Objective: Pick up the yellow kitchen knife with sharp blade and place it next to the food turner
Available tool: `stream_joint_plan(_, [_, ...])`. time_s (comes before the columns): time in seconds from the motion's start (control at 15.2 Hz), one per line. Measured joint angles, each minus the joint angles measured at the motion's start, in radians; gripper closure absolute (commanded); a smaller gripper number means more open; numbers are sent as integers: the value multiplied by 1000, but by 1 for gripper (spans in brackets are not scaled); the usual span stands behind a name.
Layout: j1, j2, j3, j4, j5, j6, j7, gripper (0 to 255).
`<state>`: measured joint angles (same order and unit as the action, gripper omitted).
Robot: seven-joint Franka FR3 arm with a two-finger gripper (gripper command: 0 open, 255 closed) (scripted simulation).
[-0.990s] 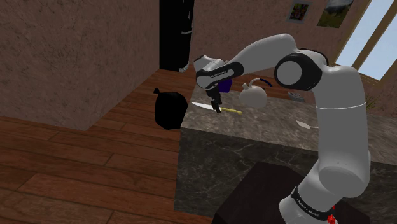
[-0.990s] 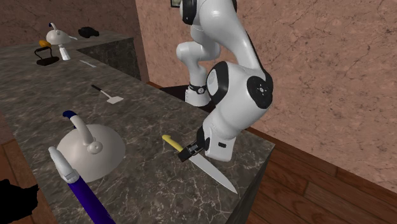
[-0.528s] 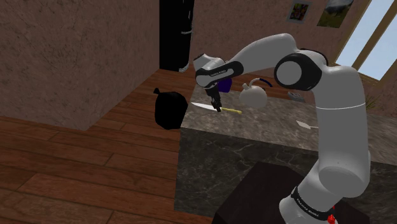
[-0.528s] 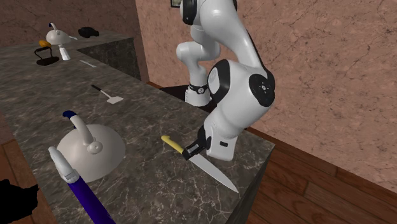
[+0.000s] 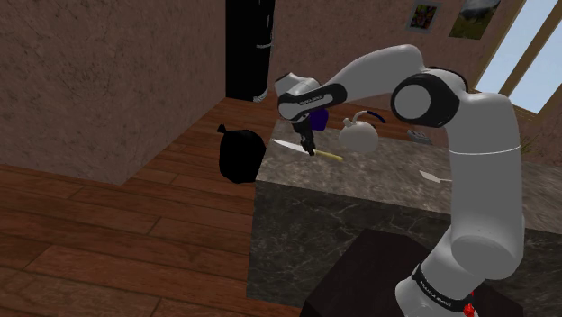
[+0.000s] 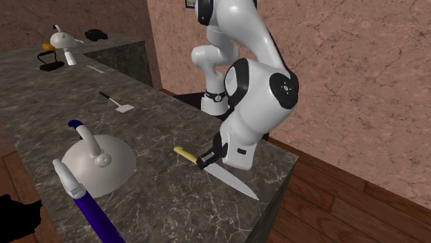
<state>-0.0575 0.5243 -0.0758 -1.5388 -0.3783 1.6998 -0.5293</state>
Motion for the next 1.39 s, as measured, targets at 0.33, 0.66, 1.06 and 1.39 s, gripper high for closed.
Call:
stream_joint_plan(0.33, [3, -27, 0, 30, 1, -54, -19, 255])
stream_joint_plan(0.66, [6, -43, -1, 70, 2, -107, -38, 255])
stream_joint_plan(1.06, [-28, -181, -22, -117, -22, -40, -67, 255])
stream_joint_plan(1.39, [-73, -322, -56, -318, -58, 44, -105, 255])
